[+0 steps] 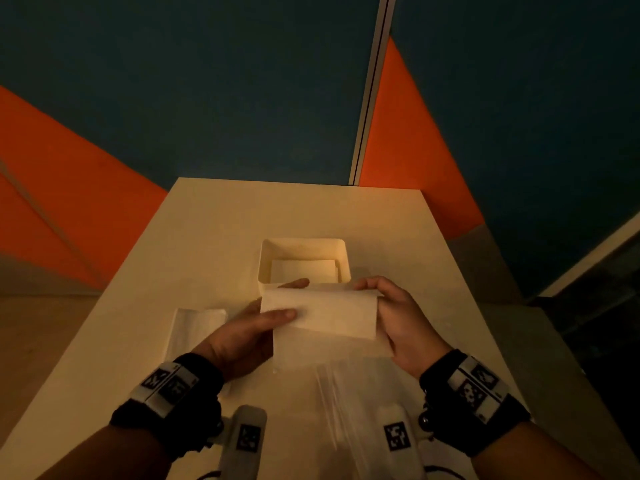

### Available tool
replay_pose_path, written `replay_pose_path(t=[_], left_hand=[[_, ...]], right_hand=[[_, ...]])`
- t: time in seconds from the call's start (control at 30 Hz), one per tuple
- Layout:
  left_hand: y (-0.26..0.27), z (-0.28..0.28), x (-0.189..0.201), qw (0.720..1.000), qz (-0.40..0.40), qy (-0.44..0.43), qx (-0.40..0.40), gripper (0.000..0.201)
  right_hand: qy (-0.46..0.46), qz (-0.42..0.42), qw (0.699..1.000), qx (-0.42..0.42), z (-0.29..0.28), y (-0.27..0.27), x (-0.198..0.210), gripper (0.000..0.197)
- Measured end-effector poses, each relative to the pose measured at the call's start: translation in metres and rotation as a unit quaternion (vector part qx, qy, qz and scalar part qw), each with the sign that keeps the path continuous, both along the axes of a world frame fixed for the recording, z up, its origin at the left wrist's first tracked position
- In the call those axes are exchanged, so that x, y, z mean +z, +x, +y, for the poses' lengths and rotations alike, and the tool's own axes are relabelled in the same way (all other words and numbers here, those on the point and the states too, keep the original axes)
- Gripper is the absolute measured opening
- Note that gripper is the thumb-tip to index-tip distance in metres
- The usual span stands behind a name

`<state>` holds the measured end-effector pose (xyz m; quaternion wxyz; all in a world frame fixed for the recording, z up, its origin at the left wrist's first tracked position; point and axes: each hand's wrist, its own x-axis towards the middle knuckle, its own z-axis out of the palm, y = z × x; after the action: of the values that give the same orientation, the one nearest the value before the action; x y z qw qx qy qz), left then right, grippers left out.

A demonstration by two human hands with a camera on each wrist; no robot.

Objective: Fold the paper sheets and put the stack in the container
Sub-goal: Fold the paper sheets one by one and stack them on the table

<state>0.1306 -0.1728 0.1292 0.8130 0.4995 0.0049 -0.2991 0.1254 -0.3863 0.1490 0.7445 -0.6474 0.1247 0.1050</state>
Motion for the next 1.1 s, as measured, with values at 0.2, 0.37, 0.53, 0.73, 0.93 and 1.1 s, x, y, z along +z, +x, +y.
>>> replay_pose_path(t=[0.2, 0.37, 0.53, 0.73, 0.93, 1.1], left_hand=[[0.004, 0.013, 0.003, 0.998, -0.028, -0.034, -0.040, 0.091], [0.002, 0.019, 0.011, 0.996, -0.014, -0.036, -0.080, 0.076], [0.002, 0.017, 0.016, 0.990, -0.065, 0.121, -0.042, 0.047], [-0.001, 0.011, 0.016, 0.958, -0.159, 0.236, 0.025, 0.029], [-0.004, 0.015, 0.022, 0.968, -0.118, 0.201, -0.089, 0.047], [-0.013, 0.016, 0.014, 0.947, -0.132, 0.267, -0.121, 0.038]], right_hand=[[0.044, 0.016, 0.999, 0.011, -0.004, 0.000, 0.000, 0.025], [0.063, -0.003, 0.996, 0.061, -0.011, -0.004, 0.002, 0.041], [0.065, 0.000, 0.994, 0.090, -0.011, -0.003, 0.003, 0.051], [0.035, 0.000, 0.995, 0.092, -0.013, -0.002, -0.002, 0.016], [-0.098, -0.090, 0.964, 0.229, -0.005, -0.004, 0.000, 0.028], [-0.117, -0.074, 0.947, 0.289, 0.003, 0.000, 0.002, 0.026]])
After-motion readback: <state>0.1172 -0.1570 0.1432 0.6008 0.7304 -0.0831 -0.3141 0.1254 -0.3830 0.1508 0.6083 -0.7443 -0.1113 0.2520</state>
